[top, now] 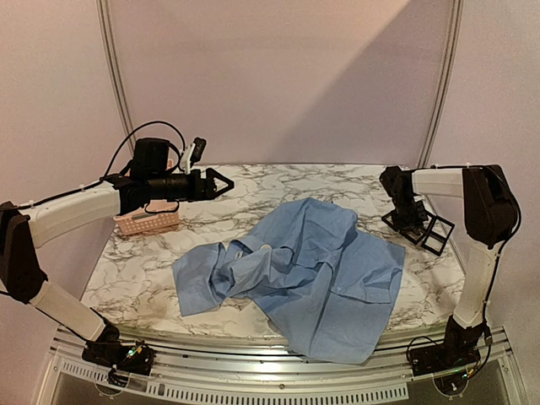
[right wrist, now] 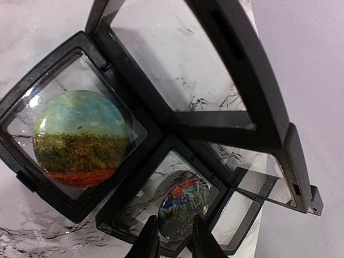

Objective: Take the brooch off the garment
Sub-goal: Place the brooch in the brooch box, then pick up the crumped clothing from the center of the board, then place the crumpled clothing at the center of the board.

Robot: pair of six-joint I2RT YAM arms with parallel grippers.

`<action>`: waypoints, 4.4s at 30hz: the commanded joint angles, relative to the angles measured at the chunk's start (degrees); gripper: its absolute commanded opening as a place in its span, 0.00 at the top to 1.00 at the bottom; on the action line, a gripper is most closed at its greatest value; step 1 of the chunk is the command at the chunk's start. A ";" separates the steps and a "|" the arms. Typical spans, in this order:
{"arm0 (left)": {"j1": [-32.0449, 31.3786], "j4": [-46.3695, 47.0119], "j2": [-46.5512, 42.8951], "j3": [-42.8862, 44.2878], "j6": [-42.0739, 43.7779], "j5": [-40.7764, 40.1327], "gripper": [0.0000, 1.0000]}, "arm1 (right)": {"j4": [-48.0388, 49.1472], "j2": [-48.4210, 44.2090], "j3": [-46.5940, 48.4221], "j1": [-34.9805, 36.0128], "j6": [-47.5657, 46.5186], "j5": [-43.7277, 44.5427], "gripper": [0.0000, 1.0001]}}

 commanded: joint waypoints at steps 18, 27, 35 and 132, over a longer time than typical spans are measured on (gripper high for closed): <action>-0.97 -3.58 6.09 3.07 -0.02 0.28 0.16 | 0.81 -11.72 4.99 0.24 2.29 -21.14 0.44; -2.66 -4.56 9.92 0.07 -6.57 -2.72 0.15 | 12.89 -19.89 -1.69 2.84 4.31 -47.64 0.31; -6.71 -8.63 7.04 -7.45 -10.89 -9.34 0.19 | 24.34 -17.90 -9.10 6.21 10.01 -59.05 0.28; -8.32 3.73 16.08 8.28 -8.75 -22.12 0.23 | 35.28 -9.55 -1.29 15.53 7.02 -48.87 0.38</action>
